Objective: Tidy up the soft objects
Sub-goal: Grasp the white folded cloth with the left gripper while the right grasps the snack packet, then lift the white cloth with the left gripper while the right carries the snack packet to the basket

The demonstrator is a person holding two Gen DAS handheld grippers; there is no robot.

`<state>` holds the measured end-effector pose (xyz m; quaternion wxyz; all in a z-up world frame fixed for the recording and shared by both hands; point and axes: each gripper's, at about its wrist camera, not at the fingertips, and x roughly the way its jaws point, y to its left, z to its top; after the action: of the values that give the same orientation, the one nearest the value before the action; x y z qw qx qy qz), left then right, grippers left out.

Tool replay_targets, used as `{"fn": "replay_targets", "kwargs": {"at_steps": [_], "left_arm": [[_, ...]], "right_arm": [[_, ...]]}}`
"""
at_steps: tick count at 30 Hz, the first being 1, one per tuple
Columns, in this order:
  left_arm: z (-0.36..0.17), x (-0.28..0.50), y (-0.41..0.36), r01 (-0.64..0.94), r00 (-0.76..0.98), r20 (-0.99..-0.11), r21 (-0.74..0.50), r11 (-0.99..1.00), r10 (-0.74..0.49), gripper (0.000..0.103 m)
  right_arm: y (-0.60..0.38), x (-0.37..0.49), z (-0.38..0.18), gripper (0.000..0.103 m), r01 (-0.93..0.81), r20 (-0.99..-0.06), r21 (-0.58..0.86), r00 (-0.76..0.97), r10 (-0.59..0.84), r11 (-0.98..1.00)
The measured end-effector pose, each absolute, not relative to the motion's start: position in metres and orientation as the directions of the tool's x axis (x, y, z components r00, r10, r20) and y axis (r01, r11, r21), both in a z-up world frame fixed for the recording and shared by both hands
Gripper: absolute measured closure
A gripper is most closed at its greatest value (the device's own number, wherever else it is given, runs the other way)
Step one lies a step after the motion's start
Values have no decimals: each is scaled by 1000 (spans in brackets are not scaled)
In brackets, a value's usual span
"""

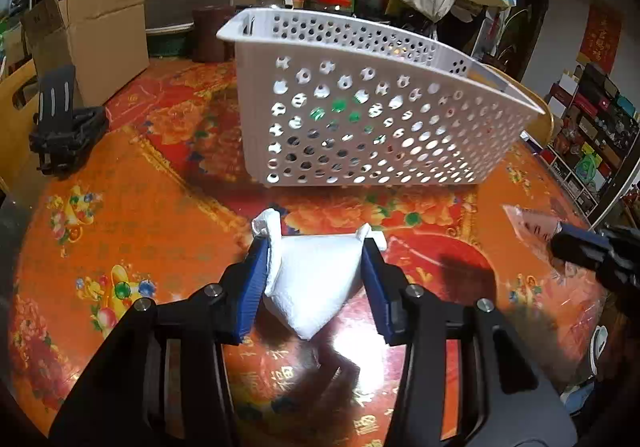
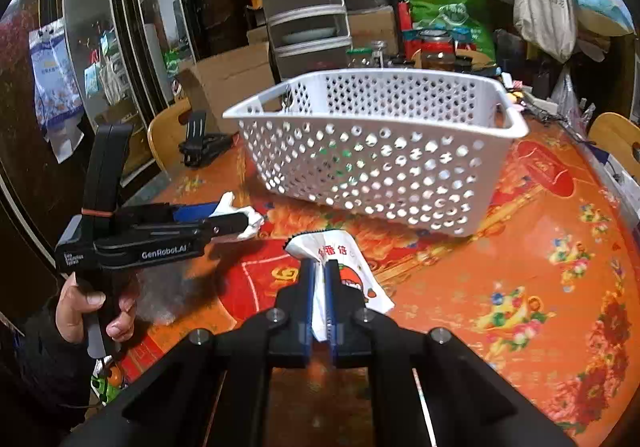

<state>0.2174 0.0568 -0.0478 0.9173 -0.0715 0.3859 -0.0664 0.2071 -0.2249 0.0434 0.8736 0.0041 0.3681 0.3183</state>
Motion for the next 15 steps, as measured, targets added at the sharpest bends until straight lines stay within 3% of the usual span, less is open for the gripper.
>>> {"fn": "replay_targets", "kwargs": {"at_steps": [15], "left_arm": [[15,186,39,119,750,-630,-172,978,-202,59]], "right_arm": [[-251,192,93,99,-555,-575,188,607,549,810]]}}
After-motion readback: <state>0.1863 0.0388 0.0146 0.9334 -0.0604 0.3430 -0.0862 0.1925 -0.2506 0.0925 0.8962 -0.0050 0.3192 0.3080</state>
